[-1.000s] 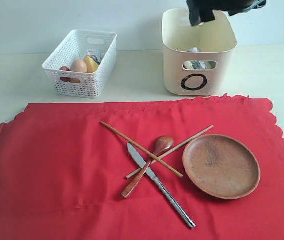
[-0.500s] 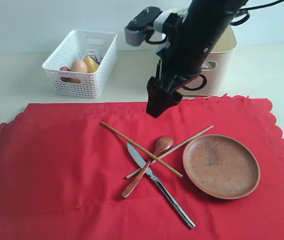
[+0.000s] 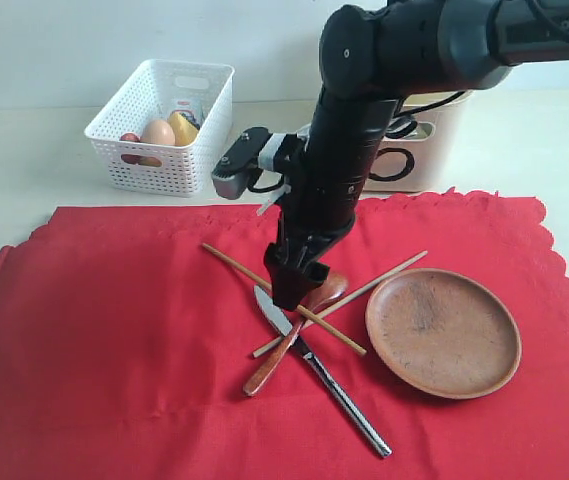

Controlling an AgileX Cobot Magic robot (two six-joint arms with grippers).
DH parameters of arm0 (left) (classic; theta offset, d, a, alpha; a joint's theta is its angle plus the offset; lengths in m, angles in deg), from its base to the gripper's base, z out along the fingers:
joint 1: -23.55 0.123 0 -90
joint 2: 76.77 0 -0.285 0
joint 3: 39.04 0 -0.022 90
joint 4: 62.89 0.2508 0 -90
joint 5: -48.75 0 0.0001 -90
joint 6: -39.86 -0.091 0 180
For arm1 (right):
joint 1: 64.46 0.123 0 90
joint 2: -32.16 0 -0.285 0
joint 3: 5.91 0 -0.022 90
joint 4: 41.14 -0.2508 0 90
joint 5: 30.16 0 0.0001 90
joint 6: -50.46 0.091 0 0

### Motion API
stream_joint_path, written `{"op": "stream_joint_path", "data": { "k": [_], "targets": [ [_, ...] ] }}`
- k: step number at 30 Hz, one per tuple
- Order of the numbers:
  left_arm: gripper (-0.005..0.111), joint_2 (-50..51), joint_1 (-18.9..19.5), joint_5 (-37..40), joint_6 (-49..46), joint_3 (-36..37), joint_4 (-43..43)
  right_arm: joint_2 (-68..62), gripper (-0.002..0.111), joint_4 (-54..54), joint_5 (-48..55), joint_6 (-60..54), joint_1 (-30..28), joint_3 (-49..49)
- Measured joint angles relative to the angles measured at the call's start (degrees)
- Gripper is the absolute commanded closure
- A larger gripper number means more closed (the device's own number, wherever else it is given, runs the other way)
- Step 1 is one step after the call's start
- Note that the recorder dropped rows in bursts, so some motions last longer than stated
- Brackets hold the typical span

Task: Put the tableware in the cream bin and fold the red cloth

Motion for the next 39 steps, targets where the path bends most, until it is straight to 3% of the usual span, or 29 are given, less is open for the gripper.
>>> {"op": "stream_joint_path", "data": {
  "k": [6, 14, 29, 39],
  "targets": [
    [0.107, 0.0, 0.0, 0.0, 0.0, 0.0, 0.0, -0.5, 0.030, 1.9, 2.8, -2.0, 0.0, 0.0],
    [0.107, 0.0, 0.0, 0.0, 0.0, 0.0, 0.0, 0.7, 0.030, 15.4, 9.5, 4.3, -1.9, 0.0],
    [0.107, 0.0, 0.0, 0.0, 0.0, 0.0, 0.0, 0.7, 0.030, 0.3, 11.0, 7.0, -25.6, -0.1],
    [0.107, 0.0, 0.0, 0.0, 0.0, 0.0, 0.0, 0.8, 0.030, -1.6, 9.2, 0.6, -29.4, -8.4]
  ]
}}
